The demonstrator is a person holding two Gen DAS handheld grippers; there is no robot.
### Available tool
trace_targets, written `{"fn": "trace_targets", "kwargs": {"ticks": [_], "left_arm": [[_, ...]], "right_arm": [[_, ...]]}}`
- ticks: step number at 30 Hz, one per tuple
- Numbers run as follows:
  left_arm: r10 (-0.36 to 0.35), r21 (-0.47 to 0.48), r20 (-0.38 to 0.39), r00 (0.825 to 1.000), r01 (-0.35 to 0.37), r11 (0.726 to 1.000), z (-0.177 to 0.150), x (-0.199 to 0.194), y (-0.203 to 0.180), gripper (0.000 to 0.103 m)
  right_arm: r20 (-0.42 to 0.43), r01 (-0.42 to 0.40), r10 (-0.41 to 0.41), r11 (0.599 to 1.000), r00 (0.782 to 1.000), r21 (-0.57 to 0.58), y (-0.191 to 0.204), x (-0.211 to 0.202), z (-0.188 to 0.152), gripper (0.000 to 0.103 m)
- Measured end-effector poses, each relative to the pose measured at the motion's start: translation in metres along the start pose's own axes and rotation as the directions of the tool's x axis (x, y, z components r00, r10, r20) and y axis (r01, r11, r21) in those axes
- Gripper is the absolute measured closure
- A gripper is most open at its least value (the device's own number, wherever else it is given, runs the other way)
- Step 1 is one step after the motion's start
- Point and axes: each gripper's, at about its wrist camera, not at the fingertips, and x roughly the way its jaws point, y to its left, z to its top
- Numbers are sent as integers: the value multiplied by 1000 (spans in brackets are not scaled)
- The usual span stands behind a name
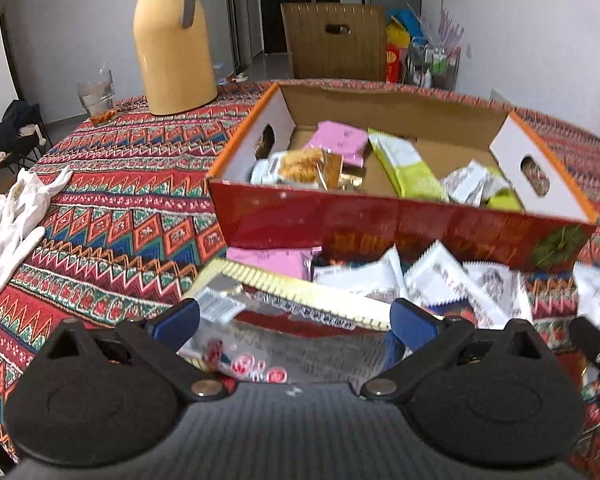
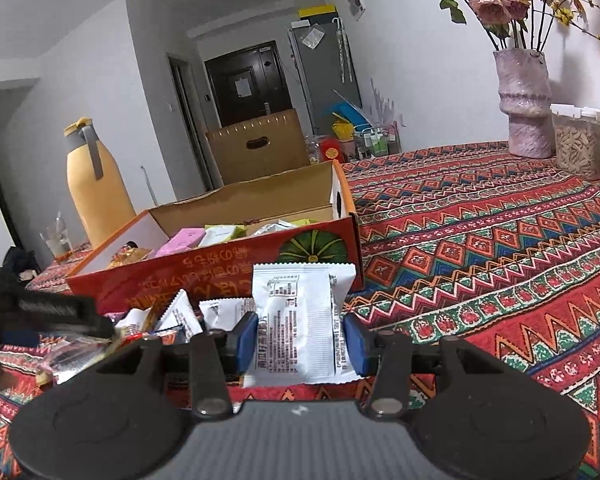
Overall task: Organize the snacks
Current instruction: 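Grasp the silver-and-yellow striped bag with the left gripper while the right holds the sachet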
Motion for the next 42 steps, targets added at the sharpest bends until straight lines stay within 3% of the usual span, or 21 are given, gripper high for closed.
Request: {"fn": "trace_targets", "kwargs": {"ticks": [12,27,33,37,42], "left_arm": [[15,105,16,1000,-17,994,-28,-11,24,0],[-59,298,16,998,52,953,-52,-16,64,0],[-101,216,32,994,92,972,-42,-24,75,0],[-55,147,22,998,51,988,-37,-25,72,0],[-49,113,35,998,45,993,-38,-40,80,0]], "right_arm": [[-2,0,0,1000,1000,0,1,1,-1,56],[-9,72,-72,997,997,-23,5,7,-3,56],[-10,108,-109,993,994,-37,8,9,-4,56],[-10,121,-121,992,993,-38,8,10,-4,56],[-16,122,-123,992,992,-38,7,11,-4,56]]}}
